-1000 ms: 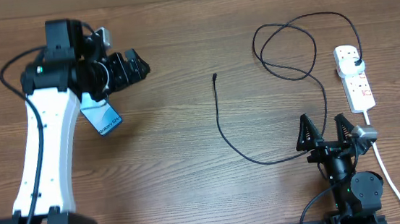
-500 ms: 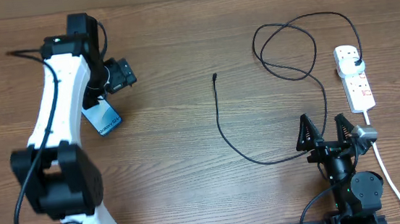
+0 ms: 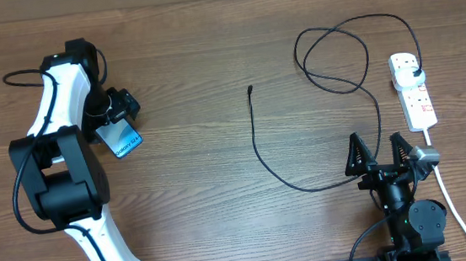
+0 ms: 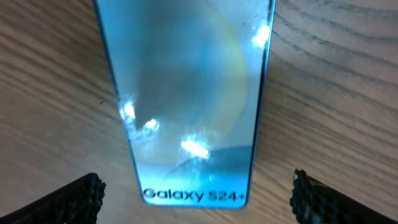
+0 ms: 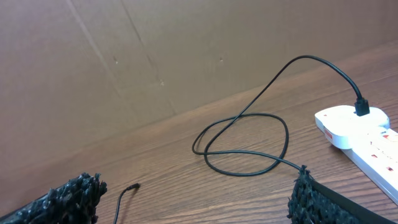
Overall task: Plug charger to phone and switch on socket
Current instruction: 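Move the left gripper over the phone and lower onto it, then close the left gripper on the phone's short edge and lift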
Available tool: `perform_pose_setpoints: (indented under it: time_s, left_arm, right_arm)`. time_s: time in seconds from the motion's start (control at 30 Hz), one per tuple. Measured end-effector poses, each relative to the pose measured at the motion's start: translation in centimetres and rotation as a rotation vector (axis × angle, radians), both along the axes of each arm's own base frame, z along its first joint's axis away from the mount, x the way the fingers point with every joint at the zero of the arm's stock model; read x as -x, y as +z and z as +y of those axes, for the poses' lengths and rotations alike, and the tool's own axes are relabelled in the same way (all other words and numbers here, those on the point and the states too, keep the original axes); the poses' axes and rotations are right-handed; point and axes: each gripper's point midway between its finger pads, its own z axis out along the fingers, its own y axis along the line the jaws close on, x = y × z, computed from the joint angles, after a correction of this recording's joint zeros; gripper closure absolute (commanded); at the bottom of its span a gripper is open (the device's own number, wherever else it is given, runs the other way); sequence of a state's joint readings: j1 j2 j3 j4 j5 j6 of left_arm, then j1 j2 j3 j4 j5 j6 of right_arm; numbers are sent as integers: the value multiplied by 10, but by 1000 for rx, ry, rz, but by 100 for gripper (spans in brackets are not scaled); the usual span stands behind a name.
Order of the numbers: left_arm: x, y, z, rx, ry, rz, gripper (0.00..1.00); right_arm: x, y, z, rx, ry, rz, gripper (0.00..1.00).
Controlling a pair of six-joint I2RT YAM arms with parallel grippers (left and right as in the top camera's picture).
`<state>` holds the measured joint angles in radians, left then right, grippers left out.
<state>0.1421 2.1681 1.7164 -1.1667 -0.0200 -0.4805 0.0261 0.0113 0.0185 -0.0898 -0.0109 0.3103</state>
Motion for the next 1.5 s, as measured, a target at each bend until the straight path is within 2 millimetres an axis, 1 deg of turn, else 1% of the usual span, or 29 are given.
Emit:
perform_pose_setpoints:
  time_s: [0.1,0.27,0.6,0.93,1.1,1.23,1.33,1.43,1.5]
  left_arm:
    - [-6,-9,0,-2,-1,-12,0]
    - [-13,-16,1,-4,-1,-26,0]
    - [-13,-17,4,-4,6,-27,0]
    - [-13,-17,18,-16,34,-34,0]
    - [-15,-24,20,-24,34,-53,0]
    - [-13,-32,19,-22,35,-53,0]
    - [-14,-33,19,-19,36,-59,0]
    - [-14,-34,18,-18,37,-70,2]
    - [-14,-34,18,-17,46,-79,6]
  right_arm:
    - [0,0,0,0,-1,-1,0]
    - [0,0,0,0,0,0,0]
    - [0,0,0,0,0,0,0]
    - [0,0,0,0,0,0,0]
    - [0,0,0,0,0,0,0]
    - [0,0,0,0,0,0,0]
    - [0,0,0,0,-1,-1,0]
    - [0,0,0,0,-1,0,0]
    - [0,0,0,0,0,0,0]
